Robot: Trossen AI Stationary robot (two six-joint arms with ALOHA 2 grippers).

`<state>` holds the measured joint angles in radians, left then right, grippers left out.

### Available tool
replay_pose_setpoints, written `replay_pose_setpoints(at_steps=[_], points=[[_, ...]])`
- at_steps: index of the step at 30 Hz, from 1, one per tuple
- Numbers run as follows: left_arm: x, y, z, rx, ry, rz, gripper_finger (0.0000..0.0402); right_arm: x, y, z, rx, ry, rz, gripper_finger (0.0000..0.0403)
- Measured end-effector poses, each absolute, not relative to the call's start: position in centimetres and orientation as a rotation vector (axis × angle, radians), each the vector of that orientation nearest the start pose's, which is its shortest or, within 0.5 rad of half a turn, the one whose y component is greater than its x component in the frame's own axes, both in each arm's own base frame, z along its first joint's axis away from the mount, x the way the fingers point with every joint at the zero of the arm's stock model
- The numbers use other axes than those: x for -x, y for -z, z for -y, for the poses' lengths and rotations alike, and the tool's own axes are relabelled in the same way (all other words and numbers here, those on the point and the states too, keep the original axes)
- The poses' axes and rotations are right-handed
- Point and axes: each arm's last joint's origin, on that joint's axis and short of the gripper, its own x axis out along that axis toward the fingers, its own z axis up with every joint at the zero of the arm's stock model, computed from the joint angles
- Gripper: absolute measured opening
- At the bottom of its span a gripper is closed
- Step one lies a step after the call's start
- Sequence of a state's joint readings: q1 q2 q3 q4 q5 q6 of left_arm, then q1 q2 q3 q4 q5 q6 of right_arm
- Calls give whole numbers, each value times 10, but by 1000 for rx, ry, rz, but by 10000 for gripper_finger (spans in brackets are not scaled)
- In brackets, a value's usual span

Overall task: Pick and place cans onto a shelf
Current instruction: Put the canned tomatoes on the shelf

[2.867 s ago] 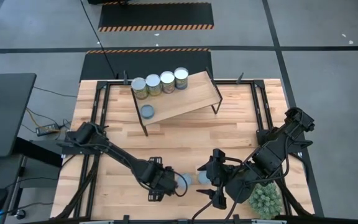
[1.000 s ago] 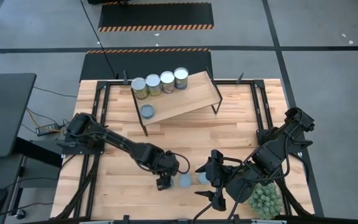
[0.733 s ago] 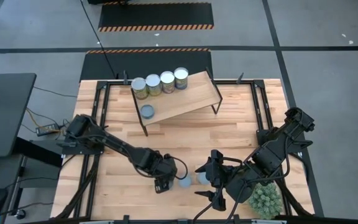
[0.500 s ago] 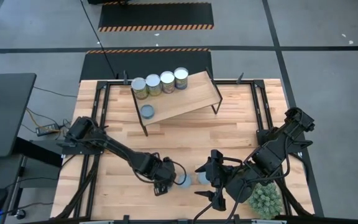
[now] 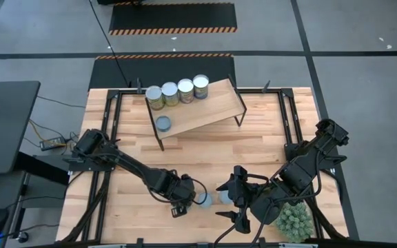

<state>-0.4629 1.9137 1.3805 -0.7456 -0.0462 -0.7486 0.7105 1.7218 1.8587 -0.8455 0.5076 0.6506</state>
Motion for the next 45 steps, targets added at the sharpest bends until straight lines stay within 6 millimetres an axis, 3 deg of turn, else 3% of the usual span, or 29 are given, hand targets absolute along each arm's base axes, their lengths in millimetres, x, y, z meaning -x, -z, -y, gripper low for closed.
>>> replay_pose_setpoints(at_steps=[3, 14, 29, 45], points=[[-339, -187, 168, 319, -120, -1289, 11, -286, -397, -227, -225, 2, -611, 348], [-345, -195, 161, 244, -144, -1280, 2, -286, -397, -227, -225, 2, -611, 348], [-355, -200, 136, 188, -88, -1307, 1, -286, -397, -227, -232, 5, -611, 348], [-374, -200, 60, 17, -68, -1312, 0, -286, -397, -227, -251, 11, -611, 348]])
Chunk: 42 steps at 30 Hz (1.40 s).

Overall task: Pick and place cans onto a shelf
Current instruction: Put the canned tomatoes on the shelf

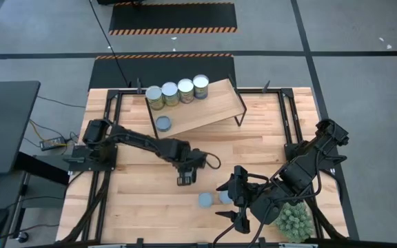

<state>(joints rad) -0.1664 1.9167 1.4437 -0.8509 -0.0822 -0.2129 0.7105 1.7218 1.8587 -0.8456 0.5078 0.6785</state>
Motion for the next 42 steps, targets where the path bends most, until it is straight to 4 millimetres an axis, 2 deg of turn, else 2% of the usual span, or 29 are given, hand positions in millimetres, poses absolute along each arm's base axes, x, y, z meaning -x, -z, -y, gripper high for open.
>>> replay_pose_setpoints(at_steps=[5, 10, 13, 19, 22, 25, 29, 34, 42], points=[[-376, -200, 42, -5, -4, -1319, 0, -286, -397, -227, -251, 10, -611, 348], [-378, -201, 36, -1, 63, -1312, 14, -286, -397, -227, -251, 10, -611, 348], [-378, -201, 38, -12, 103, -1307, 55, -286, -397, -227, -251, 15, -609, 348], [-378, -201, 41, -19, 110, -1305, 174, -288, -397, -224, -252, 25, -608, 348], [-380, -211, 39, 13, 107, -1316, 220, -289, -397, -223, -241, 20, -611, 348], [-382, -221, 43, 25, 138, -1294, 251, -286, -397, -221, -223, 21, -631, 348], [-376, -219, 57, 45, 137, -1345, 295, -277, -397, -217, -202, 33, -677, 348], [-372, -215, 74, -15, 139, -1348, 346, -271, -396, -221, -183, 27, -701, 348], [-375, -215, 74, 41, 64, -1326, 397, -271, -396, -221, -204, 39, -694, 348]])
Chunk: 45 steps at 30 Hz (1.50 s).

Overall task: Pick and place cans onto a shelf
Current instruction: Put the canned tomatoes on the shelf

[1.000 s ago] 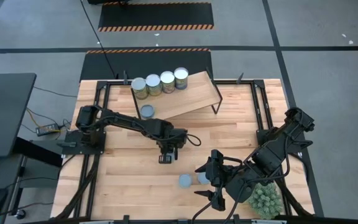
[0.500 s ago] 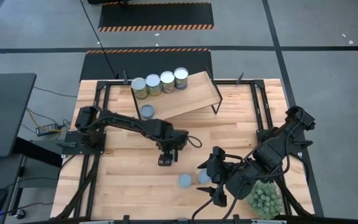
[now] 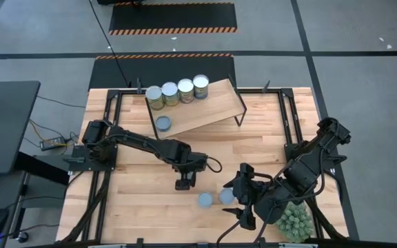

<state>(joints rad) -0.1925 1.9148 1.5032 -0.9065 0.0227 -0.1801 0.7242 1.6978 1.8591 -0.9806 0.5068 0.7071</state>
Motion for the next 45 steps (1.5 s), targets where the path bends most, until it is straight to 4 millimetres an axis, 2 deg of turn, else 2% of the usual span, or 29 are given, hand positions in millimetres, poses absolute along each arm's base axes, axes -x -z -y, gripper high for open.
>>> replay_pose_setpoints(at_steps=[9, 12, 30, 37, 45], points=[[-381, -208, 75, 48, 83, -1300, 400, -272, -398, -222, -222, 33, -675, 348], [-381, -206, 75, -4, 50, -1300, 400, -273, -398, -222, -227, 33, -672, 348], [-381, -203, 74, -41, 68, -1314, 400, -273, -398, -222, -223, 32, -672, 348], [-385, -187, 77, -42, 106, -1353, 400, -273, -398, -222, -222, 32, -672, 348], [-386, -185, 76, -75, 100, -1356, 395, -273, -398, -222, -224, 34, -663, 348]])
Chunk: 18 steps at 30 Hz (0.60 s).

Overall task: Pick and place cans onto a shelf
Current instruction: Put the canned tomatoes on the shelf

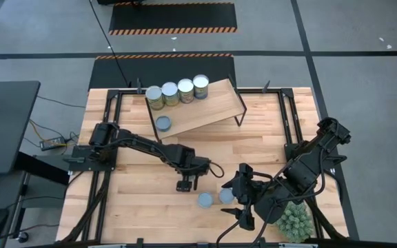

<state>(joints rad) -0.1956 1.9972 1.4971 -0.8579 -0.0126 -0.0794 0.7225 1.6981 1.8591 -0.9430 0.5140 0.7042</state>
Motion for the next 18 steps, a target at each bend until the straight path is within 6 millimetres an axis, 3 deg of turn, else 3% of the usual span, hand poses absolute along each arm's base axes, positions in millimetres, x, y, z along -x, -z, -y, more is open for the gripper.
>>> replay_pose_setpoints(at_steps=[11, 15, 18], points=[[-390, -176, 76, -32, 75, -1368, 292, -274, -399, -222, -224, 46, -649, 348], [-390, -172, 79, -26, 70, -1381, 288, -274, -399, -222, -226, 46, -649, 348], [-389, -179, 78, -20, 47, -1358, 288, -274, -399, -222, -224, 46, -649, 348]])
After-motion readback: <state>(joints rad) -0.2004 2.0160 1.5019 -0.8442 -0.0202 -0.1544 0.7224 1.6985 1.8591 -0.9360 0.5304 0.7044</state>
